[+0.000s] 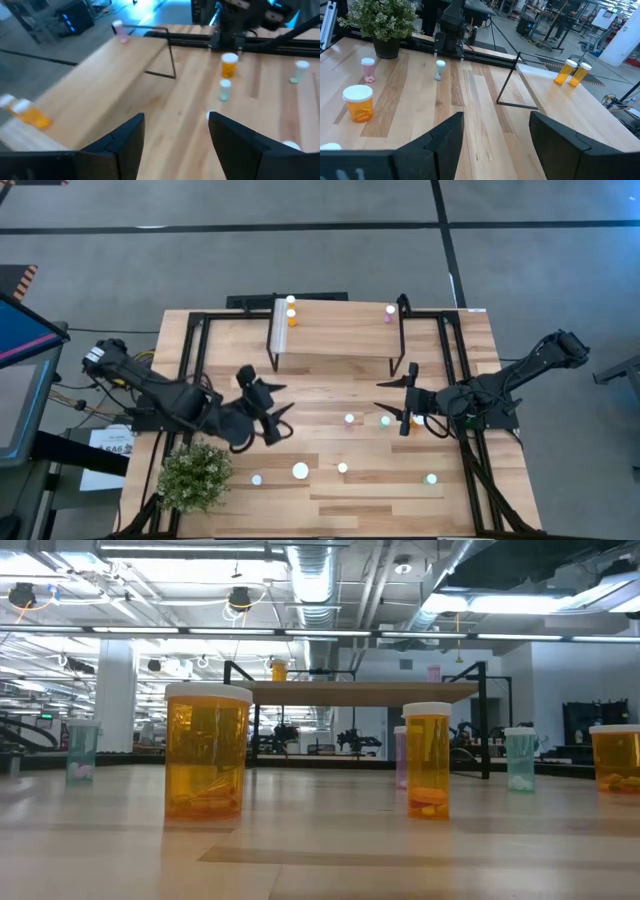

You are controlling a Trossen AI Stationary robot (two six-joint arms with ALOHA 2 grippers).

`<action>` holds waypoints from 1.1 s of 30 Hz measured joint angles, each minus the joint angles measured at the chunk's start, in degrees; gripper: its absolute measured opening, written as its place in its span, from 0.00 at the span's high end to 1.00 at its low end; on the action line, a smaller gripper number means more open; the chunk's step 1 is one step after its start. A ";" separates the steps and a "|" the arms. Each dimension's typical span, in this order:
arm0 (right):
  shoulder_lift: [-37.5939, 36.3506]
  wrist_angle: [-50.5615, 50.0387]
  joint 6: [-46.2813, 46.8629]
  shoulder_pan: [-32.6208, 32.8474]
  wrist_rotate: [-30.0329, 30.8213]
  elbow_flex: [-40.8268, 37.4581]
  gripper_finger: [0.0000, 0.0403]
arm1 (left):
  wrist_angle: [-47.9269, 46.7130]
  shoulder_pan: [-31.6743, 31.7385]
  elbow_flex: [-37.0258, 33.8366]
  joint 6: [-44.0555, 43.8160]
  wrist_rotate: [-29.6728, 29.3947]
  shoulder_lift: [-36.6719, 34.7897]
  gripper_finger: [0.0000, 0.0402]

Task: Pick and place medicine bottles onto shelf by color
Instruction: Put the top small blue pill bottle on the shelf

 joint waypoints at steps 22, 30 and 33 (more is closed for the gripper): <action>0.00 0.00 0.00 0.00 0.00 0.00 0.38 | 32.21 -2.00 -20.85 -1.26 1.31 0.00 0.48; 0.00 -0.01 0.00 0.00 -0.02 0.00 0.38 | 32.24 -2.04 -20.85 -0.61 1.76 0.00 0.48; 0.00 -0.02 0.00 0.00 -0.02 0.00 0.38 | 32.23 -2.02 -20.85 0.16 0.98 0.00 0.48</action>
